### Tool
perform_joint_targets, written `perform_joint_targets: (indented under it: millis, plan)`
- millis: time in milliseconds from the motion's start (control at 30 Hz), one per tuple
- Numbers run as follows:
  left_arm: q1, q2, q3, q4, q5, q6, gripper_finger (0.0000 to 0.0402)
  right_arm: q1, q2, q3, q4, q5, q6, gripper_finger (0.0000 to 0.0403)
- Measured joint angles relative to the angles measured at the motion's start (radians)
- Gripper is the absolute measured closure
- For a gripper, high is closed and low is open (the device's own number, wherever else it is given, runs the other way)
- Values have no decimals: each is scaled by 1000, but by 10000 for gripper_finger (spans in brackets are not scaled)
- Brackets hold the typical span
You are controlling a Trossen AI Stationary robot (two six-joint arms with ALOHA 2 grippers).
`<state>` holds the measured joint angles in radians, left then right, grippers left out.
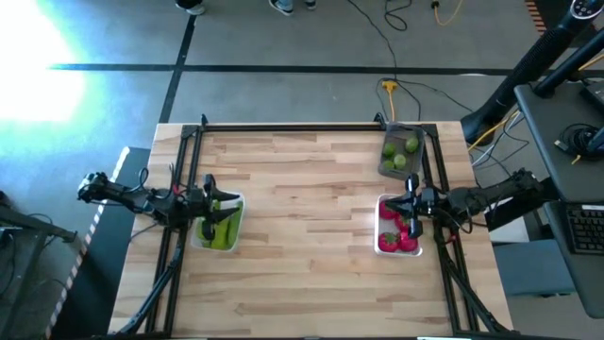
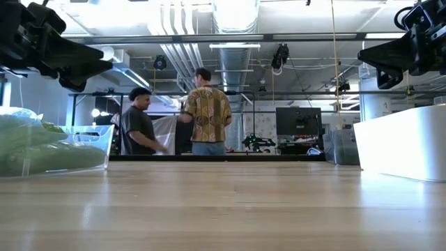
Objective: Sort produce into baskets
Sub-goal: Return to Home Position
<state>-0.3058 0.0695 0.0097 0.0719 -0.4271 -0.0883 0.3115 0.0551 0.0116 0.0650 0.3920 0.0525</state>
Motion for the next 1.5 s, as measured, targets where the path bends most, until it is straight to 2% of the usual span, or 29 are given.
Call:
perform_joint_targets:
  millis: [1500]
  plan:
    - [0, 42, 25, -1, 0, 1, 240, 0, 0, -1, -1, 0, 0, 390]
